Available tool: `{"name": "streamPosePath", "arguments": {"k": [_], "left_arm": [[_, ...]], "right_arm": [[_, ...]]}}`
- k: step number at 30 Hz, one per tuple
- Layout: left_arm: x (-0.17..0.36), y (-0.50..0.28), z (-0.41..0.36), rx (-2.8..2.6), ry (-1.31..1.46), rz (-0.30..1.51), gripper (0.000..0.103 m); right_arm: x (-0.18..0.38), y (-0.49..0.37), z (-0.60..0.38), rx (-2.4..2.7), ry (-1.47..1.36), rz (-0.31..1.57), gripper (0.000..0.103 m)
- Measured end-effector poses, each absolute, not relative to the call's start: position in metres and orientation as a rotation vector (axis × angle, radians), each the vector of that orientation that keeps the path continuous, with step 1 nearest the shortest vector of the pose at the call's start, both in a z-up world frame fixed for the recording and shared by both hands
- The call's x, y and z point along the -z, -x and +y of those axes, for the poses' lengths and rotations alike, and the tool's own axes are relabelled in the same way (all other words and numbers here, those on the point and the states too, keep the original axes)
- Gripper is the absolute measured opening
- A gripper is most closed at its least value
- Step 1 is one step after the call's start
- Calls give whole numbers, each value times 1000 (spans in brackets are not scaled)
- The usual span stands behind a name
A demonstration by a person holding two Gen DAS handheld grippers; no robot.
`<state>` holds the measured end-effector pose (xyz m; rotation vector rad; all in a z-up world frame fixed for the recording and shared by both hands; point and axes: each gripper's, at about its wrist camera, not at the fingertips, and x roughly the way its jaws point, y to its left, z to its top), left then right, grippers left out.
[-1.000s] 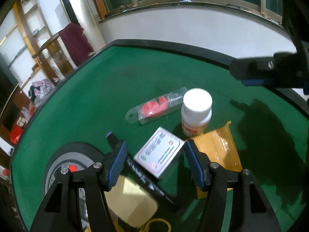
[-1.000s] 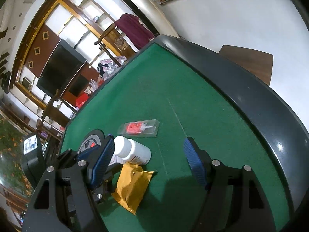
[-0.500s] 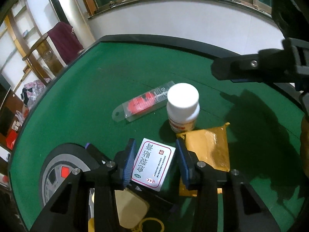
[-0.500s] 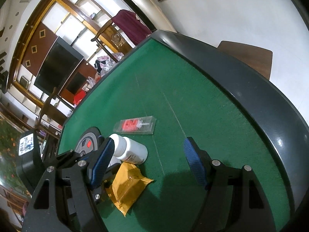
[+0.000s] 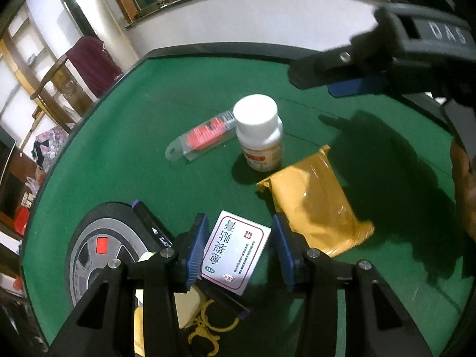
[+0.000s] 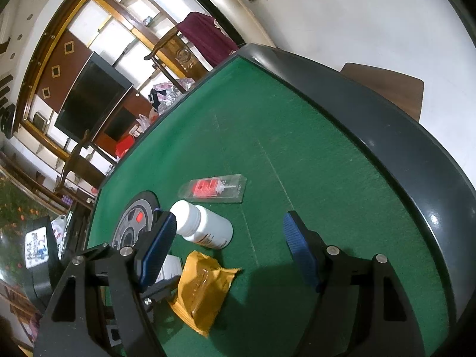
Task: Organize objects
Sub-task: 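Grasp the white medicine box with the left tool while the right reaches the gold foil packet, then lift the medicine box with the left tool while the right grasps the gold foil packet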
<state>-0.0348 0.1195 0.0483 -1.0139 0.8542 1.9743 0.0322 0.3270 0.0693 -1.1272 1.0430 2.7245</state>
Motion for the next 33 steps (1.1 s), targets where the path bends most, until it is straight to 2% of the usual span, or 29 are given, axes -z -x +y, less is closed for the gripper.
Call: {"name": "streamPosePath", "arguments": {"k": [5, 11, 13, 14, 23, 33], "left_arm": [[-44, 26, 116, -1936, 1030, 884, 46], [-42, 15, 108, -1979, 1029, 879, 45], [-44, 8, 103, -1980, 1029, 848, 39], [-45, 5, 101, -1986, 1028, 835, 28], [-94, -26, 42, -2160, 988, 542, 28], [-121, -75, -40, -2438, 953, 333, 29]], "right_arm": [[-69, -33, 326, -2730, 1132, 1044, 74], [-69, -32, 323, -2736, 1140, 1021, 74], [-69, -32, 323, -2738, 1141, 1020, 74], [-69, -32, 322, -2738, 1140, 1016, 74], [-67, -30, 319, -2748, 1138, 977, 74], [-70, -35, 299, -2798, 1123, 838, 74]]}}
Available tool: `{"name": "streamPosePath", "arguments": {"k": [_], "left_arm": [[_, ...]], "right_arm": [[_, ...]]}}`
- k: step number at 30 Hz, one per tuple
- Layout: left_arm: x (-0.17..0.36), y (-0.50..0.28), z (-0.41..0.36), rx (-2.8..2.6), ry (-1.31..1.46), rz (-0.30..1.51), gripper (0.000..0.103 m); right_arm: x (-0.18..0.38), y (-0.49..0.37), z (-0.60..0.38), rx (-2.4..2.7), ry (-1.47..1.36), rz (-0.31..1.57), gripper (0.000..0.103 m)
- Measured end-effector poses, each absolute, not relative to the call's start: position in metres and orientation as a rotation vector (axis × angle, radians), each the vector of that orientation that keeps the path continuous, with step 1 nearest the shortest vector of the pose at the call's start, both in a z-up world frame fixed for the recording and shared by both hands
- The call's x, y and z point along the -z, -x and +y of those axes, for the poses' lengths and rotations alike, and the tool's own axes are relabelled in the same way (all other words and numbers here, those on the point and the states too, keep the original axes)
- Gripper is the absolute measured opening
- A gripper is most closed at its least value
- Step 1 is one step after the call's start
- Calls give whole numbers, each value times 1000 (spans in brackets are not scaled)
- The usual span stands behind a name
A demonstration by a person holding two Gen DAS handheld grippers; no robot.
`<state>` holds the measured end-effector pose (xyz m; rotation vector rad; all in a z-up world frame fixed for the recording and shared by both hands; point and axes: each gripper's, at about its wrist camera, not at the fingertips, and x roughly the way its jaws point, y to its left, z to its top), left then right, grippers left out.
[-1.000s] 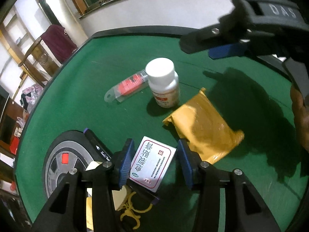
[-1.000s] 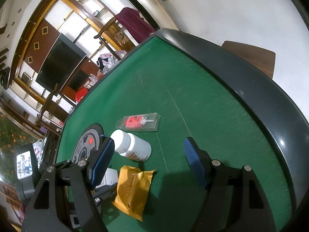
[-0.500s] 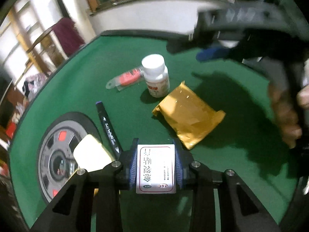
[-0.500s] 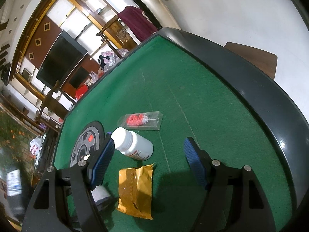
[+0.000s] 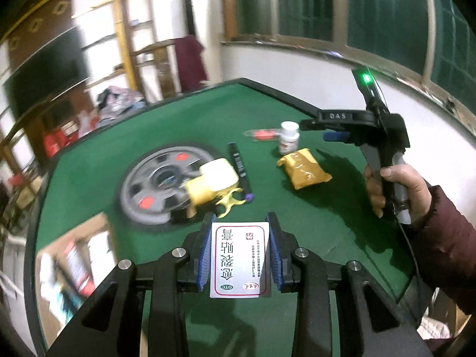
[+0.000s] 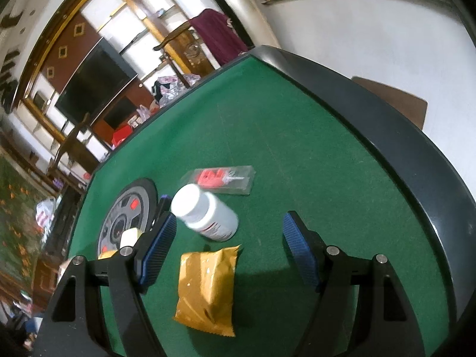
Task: Organize objects
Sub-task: 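Lift the medicine box with the left tool while the right grasps the gold foil packet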
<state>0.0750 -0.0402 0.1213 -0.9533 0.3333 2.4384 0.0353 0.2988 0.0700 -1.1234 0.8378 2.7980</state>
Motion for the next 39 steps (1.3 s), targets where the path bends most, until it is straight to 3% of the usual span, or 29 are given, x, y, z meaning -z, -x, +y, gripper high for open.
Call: {"name": "streamPosePath", "arguments": {"k": [13, 17, 19, 20, 21, 31, 39], "left_arm": [[-119, -121, -124, -2599, 953, 125, 29], [-111, -124, -146, -2644, 981, 79, 29], [-109, -127, -161, -2667, 990, 57, 29], [-107, -129, -170, -2684, 997, 47, 29], [-106, -131, -179, -2700, 1003, 36, 29], [-89, -149, -266, -2832, 1099, -139, 29], [-64, -140, -298, -2827, 1249, -209, 29]], "right_arm": [[-58, -34, 240, -2679, 1340, 517, 74], [-50, -19, 220, -2622, 1387, 332, 73], [-47, -20, 218, -2604, 1387, 276, 63], [-47, -21, 217, -2592, 1383, 237, 45], [-48, -23, 216, -2584, 1384, 218, 42], [-72, -68, 216, -2700, 1410, 450, 42], [-114, -95, 119, -2988, 1485, 386, 42]]}}
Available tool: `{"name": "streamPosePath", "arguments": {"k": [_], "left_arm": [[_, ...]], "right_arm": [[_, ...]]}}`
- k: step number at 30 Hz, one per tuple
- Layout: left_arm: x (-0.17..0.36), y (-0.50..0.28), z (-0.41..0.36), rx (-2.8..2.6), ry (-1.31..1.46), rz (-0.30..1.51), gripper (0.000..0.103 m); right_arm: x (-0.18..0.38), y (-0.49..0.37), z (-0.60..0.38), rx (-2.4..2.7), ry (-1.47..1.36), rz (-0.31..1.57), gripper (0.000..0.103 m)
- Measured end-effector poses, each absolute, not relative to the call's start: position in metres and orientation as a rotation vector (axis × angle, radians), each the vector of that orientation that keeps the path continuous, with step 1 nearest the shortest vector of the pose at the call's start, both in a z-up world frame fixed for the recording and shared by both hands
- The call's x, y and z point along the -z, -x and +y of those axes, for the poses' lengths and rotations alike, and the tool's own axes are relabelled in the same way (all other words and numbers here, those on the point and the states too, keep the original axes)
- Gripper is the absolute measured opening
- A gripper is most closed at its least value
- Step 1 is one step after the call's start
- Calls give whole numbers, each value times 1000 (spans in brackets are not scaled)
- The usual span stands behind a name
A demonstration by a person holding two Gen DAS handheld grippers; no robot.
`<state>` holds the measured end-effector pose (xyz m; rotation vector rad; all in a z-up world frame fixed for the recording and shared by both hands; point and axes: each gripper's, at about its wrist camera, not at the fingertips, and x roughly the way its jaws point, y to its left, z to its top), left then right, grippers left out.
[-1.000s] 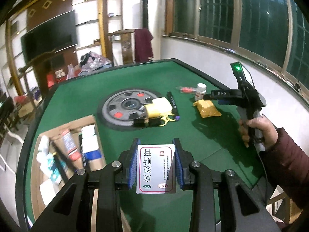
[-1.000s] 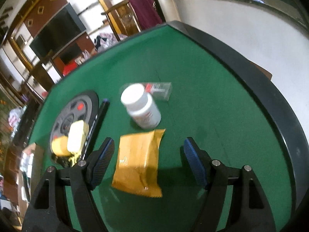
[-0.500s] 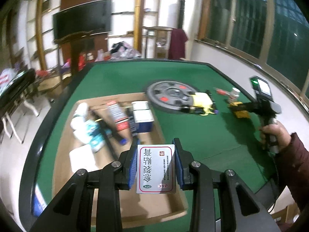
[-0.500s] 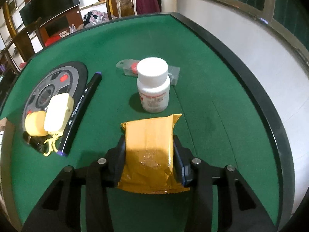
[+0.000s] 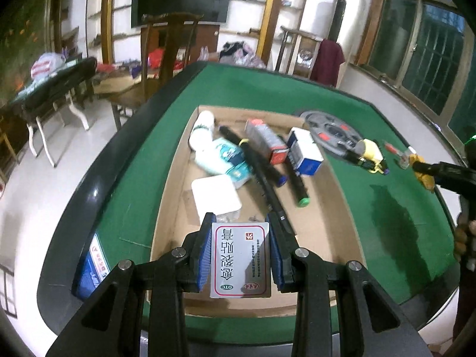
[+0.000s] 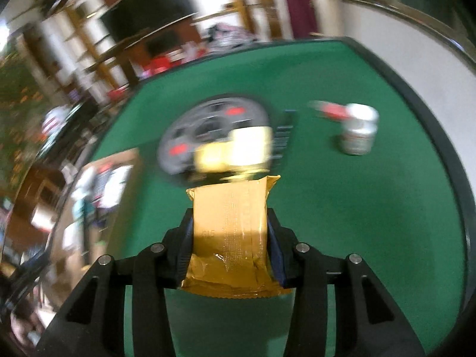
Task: Organize objects
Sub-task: 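Lift the medicine box with the left tool while the right grasps the gold foil packet, then lower the medicine box and gold packet into the tray, opening both tools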
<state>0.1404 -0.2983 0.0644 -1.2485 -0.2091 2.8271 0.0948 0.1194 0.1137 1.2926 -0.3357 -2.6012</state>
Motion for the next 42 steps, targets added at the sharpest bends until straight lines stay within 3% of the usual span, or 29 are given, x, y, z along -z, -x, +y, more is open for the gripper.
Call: {"name": "streamPosePath", "arguments": {"k": [11, 23, 32, 36, 42], "left_arm": [[-32, -108, -303, -2807, 1460, -92, 29], [-20, -103, -311, -2869, 1530, -81, 32], [-47, -124, -319, -2956, 1363, -219, 50], [-55, -131, -329, -2985, 1305, -296, 52], [-55, -137, -341, -3004, 1277, -397, 54]], "right_arm": [[-102, -120, -52, 2277, -1257, -85, 42], [-61, -137, -119, 2269, -1314, 247, 43], [-58, -137, -120, 2343, -1315, 327, 43], [-58, -129, -123, 2408, -1310, 354, 47], [-64, -114, -106, 2353, -1327, 155, 51]]}}
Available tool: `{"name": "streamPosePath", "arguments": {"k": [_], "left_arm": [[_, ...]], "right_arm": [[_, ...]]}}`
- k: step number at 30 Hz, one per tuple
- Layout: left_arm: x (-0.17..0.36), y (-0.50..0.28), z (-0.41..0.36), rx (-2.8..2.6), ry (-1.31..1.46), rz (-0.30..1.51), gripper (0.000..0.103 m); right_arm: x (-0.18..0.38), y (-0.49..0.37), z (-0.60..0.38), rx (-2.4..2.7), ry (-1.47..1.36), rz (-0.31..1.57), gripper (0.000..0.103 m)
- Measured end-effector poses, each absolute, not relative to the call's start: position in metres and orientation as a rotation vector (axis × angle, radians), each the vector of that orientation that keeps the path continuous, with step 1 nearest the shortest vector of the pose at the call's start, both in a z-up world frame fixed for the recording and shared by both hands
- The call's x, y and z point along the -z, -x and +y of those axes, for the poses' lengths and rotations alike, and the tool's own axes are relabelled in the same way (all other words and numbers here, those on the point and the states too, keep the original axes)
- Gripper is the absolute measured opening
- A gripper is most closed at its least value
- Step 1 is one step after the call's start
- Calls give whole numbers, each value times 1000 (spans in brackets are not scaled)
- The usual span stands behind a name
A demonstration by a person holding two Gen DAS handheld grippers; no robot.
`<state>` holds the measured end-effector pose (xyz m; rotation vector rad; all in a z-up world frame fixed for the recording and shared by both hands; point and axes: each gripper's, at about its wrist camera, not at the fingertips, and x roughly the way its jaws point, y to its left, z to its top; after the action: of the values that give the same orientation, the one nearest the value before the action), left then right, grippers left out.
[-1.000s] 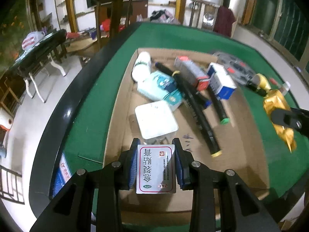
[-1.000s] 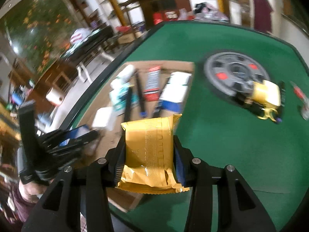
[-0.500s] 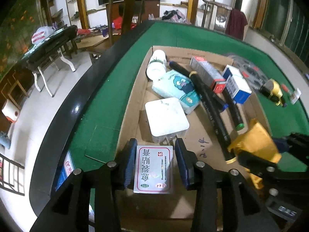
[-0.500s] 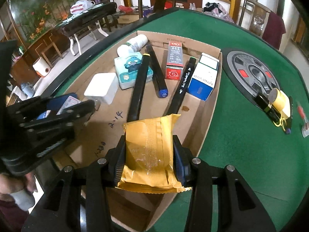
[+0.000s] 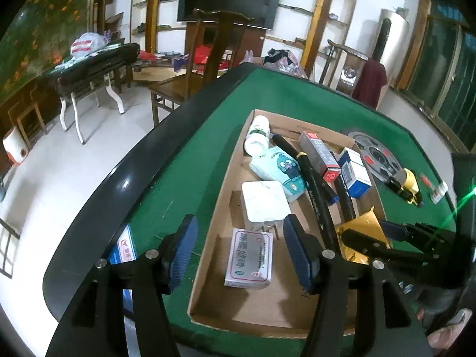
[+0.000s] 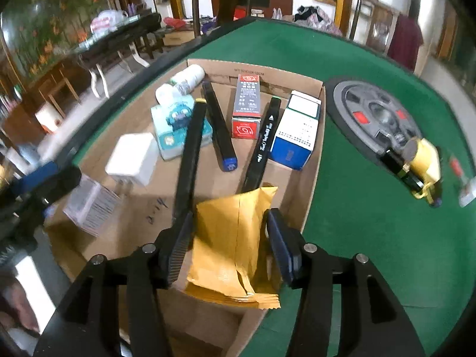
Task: Organize objects
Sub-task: 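Lower the medicine box and gold packet into the tray, opening both tools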
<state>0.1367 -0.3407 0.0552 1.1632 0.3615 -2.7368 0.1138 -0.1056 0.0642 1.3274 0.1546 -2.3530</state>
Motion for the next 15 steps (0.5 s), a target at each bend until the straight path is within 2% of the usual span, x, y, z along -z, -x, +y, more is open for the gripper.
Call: {"name": "streamPosePath", "arguments": {"k": [5, 10, 15], "left_arm": [[-61, -145, -346, 2739, -1115, 420, 54], [-81, -151, -337, 2794, -1036, 489, 54], [-123, -162, -301, 2939, -920, 508, 57]], "right_arm": [[-87, -109, -75, 2391, -1247, -46, 53], [-109, -111, -34, 2465, -1189, -146, 54], [-144, -123, 20, 2570, -1102, -202, 54]]}}
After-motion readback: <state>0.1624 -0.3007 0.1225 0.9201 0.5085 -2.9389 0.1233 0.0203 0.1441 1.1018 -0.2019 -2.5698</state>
